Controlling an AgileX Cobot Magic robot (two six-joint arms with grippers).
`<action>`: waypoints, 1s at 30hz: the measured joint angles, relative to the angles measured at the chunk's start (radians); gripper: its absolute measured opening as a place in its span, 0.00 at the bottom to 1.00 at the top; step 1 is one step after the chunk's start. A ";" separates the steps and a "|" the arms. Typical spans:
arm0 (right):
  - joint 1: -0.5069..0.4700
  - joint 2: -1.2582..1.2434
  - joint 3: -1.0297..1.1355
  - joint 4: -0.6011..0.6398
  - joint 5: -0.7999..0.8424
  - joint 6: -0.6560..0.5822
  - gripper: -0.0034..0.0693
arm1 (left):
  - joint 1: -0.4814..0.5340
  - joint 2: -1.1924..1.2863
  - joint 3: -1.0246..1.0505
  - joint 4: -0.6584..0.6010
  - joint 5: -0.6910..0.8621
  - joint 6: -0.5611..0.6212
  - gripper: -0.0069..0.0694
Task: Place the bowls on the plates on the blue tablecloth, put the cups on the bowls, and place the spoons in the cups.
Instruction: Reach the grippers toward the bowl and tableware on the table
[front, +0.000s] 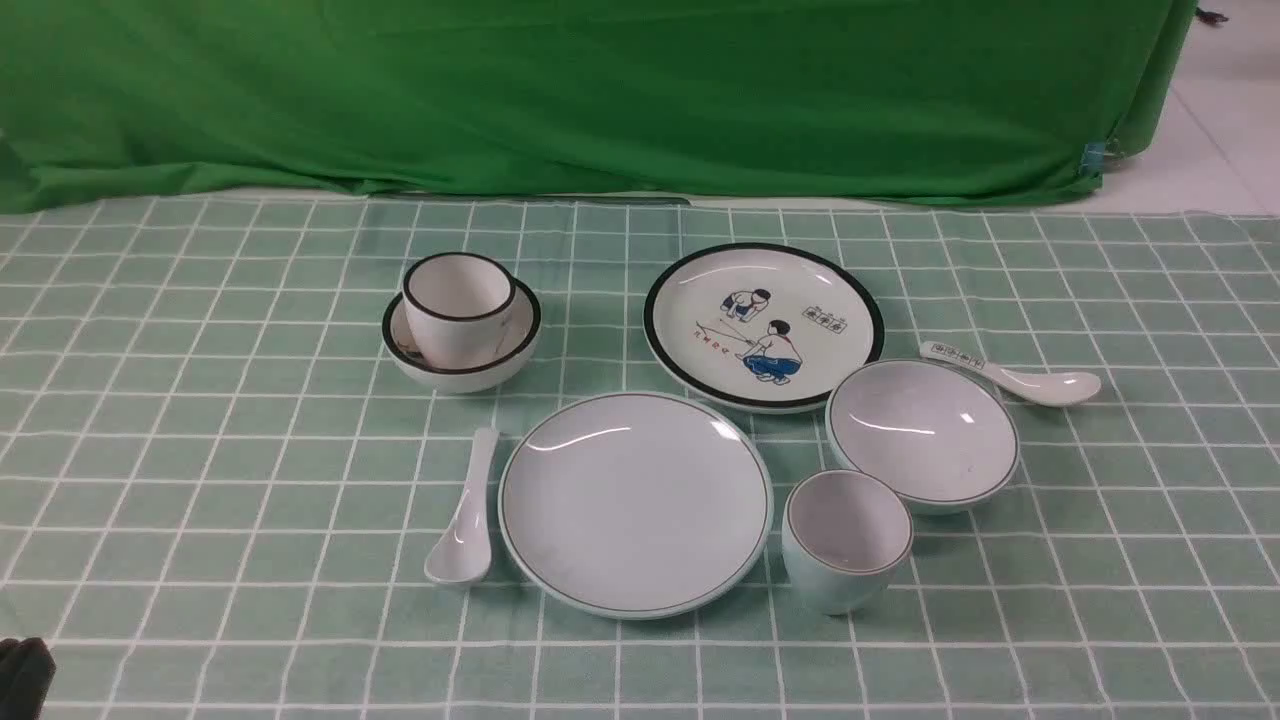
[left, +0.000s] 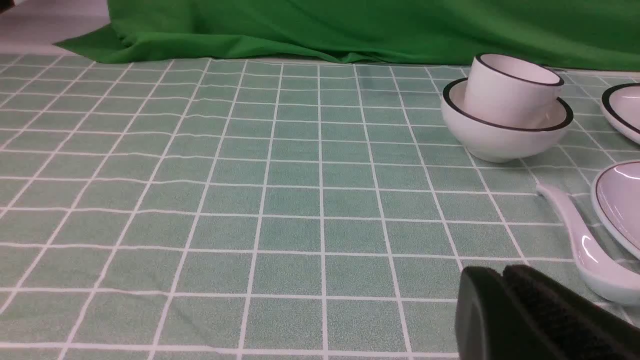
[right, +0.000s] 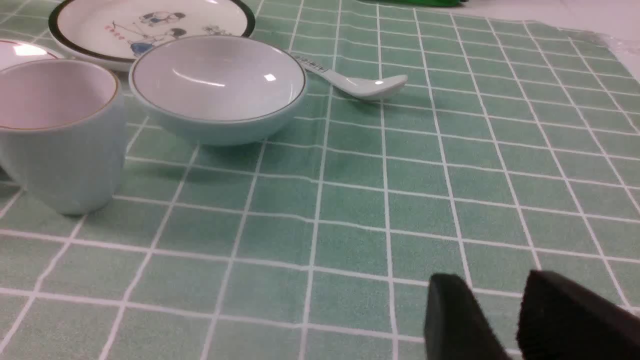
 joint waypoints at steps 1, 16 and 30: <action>0.000 0.000 0.000 0.000 0.000 0.000 0.38 | 0.000 0.000 0.000 0.000 0.000 0.000 0.11; 0.000 0.000 0.000 0.000 0.000 0.000 0.38 | 0.000 0.000 0.000 0.001 -0.001 0.000 0.11; 0.000 0.000 0.000 0.000 0.000 0.000 0.38 | 0.000 0.000 0.000 0.137 -0.057 0.087 0.11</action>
